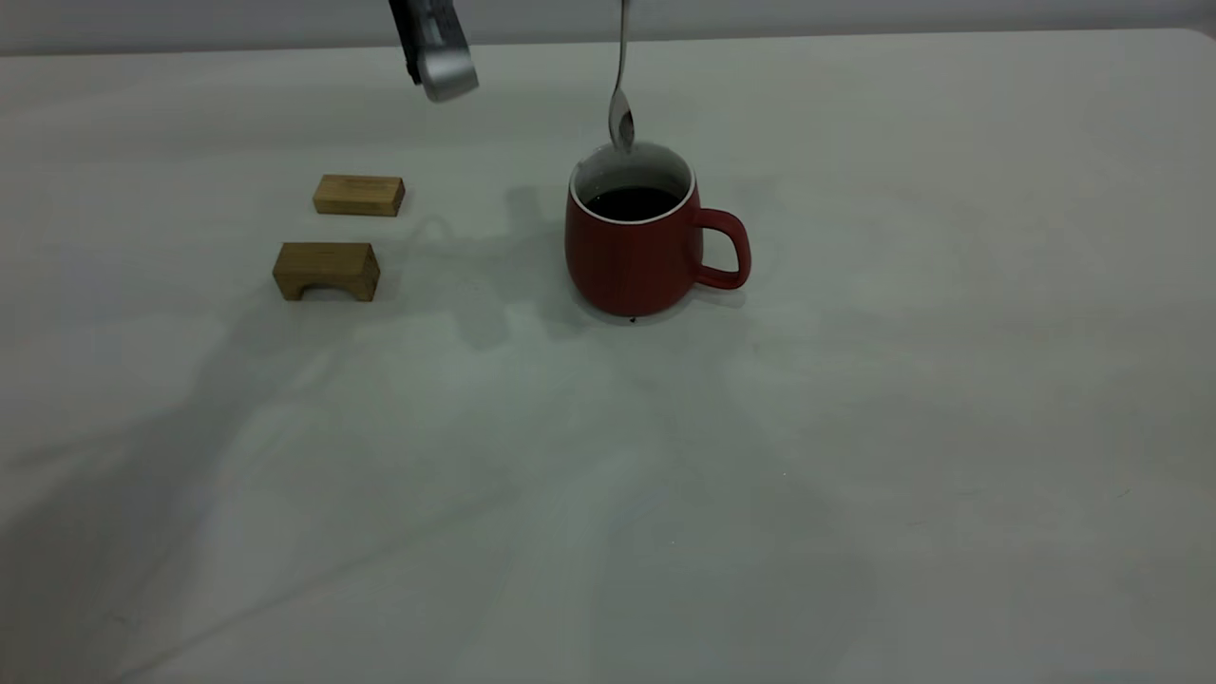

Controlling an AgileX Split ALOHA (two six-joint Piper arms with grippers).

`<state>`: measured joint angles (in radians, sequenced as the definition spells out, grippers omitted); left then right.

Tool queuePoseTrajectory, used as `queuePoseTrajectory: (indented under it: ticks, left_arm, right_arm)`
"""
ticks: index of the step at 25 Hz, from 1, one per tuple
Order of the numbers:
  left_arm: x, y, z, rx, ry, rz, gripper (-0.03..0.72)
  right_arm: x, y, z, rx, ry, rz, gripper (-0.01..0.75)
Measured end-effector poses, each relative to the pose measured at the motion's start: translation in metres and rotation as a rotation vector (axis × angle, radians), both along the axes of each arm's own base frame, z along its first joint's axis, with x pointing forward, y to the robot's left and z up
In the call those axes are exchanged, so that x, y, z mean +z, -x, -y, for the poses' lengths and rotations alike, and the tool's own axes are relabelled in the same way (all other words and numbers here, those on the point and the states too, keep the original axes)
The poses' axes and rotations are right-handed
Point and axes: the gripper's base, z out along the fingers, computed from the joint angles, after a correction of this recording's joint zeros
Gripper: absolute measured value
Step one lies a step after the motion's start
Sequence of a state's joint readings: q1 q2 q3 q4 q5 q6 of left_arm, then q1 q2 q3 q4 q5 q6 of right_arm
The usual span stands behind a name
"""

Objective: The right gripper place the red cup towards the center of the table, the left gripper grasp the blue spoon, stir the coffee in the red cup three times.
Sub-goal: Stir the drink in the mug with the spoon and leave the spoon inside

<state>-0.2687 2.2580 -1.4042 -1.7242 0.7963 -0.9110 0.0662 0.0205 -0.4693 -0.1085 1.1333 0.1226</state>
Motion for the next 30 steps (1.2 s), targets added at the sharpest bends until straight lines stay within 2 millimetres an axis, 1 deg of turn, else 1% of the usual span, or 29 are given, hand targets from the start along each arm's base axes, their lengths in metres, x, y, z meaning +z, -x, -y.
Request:
queuePoseTrajectory:
  ticks: [3,6,9,11,14,17,20,23,25,27,30]
  left_arm:
    - [-0.02,-0.001,0.001,0.006,-0.018,-0.039,0.135]
    - [-0.04,-0.004,0.006,0.01,-0.041,-0.063,0.132]
    - [-0.055,-0.008,0.016,-0.009,-0.043,-0.072,0.131]
    - [-0.063,-0.006,0.023,-0.029,-0.037,-0.083,0.131]
    - [-0.068,-0.001,0.027,-0.081,-0.04,-0.09,0.13]
    - [-0.07,0.0,0.021,-0.11,-0.067,-0.086,0.128]
    - [-0.071,-0.008,0.005,-0.075,-0.072,-0.087,0.127]
    - [-0.069,-0.017,0.001,-0.022,-0.057,-0.066,0.127]
    - [-0.067,-0.024,0.007,-0.011,-0.039,-0.037,0.127]
    - [-0.067,-0.027,0.018,-0.025,-0.033,-0.018,0.126]
    - [-0.07,-0.022,0.031,-0.061,-0.02,-0.032,0.125]
  right_arm:
    - [0.0,0.0,0.0,0.0,0.0,0.0,0.582]
    - [0.0,0.0,0.0,0.0,0.0,0.0,0.582]
    - [0.0,0.0,0.0,0.0,0.0,-0.001,0.582]
    - [0.0,0.0,0.0,0.0,0.0,-0.001,0.582]
    - [0.0,0.0,0.0,0.0,0.0,-0.001,0.582]
    - [0.0,0.0,0.0,0.0,0.0,-0.001,0.582]
    - [0.0,0.0,0.0,0.0,0.0,-0.001,0.582]
    - [0.0,0.0,0.0,0.0,0.0,-0.001,0.582]
    - [0.0,0.0,0.0,0.0,0.0,-0.001,0.582]
    - [0.0,0.0,0.0,0.0,0.0,-0.001,0.582]
    - [0.0,0.0,0.0,0.0,0.0,-0.001,0.582]
